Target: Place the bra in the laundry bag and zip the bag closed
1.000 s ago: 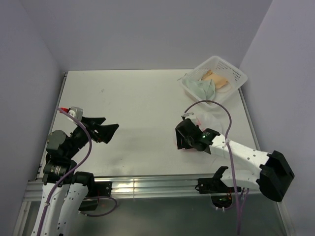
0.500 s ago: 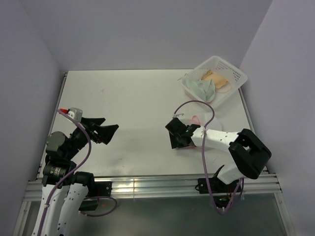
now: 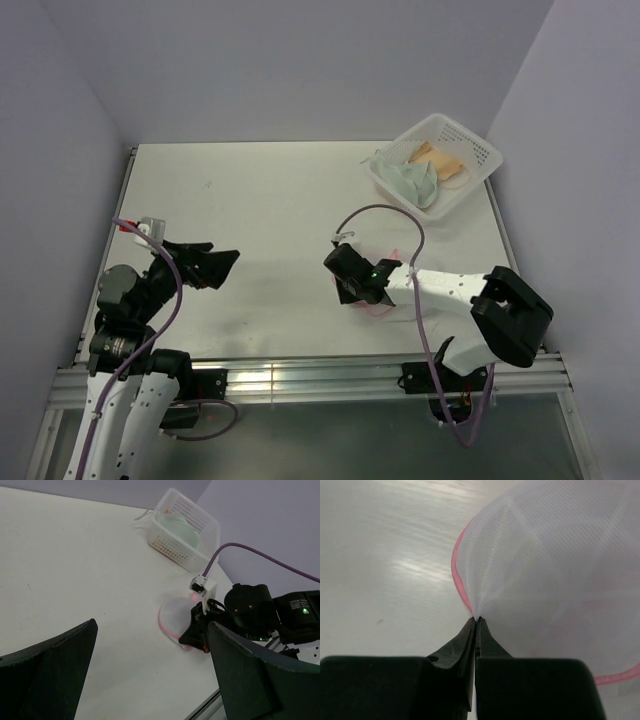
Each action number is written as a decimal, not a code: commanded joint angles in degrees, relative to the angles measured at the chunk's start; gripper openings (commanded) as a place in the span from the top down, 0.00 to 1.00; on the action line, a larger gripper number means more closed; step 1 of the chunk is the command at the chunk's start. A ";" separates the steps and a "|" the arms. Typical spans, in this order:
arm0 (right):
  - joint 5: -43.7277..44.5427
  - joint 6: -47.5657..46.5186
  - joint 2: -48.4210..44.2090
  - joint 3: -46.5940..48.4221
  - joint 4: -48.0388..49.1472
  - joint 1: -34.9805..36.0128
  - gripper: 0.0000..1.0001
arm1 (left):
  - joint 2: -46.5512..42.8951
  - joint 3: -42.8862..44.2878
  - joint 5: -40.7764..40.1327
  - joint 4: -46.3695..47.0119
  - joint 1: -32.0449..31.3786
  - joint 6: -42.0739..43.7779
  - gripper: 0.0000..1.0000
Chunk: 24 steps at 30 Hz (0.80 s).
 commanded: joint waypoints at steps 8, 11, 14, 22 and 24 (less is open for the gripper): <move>-5.11 0.59 -9.14 18.49 9.37 8.73 1.00 | -3.22 -0.82 -11.93 -4.01 0.36 -6.81 0.01; -5.20 2.17 -11.43 22.03 12.45 10.67 1.00 | -2.60 0.85 -14.85 -7.45 0.36 -6.98 0.03; -3.54 4.36 -14.24 23.09 15.61 12.07 1.00 | -2.95 2.08 -18.98 -9.82 0.36 -7.59 0.13; 3.05 11.13 -22.06 14.05 24.31 11.64 1.00 | 1.00 2.62 -18.91 -13.61 0.36 -8.12 0.21; 2.71 13.76 -22.24 10.01 25.63 9.89 1.00 | 2.05 1.48 -17.59 -13.26 0.36 -8.56 0.21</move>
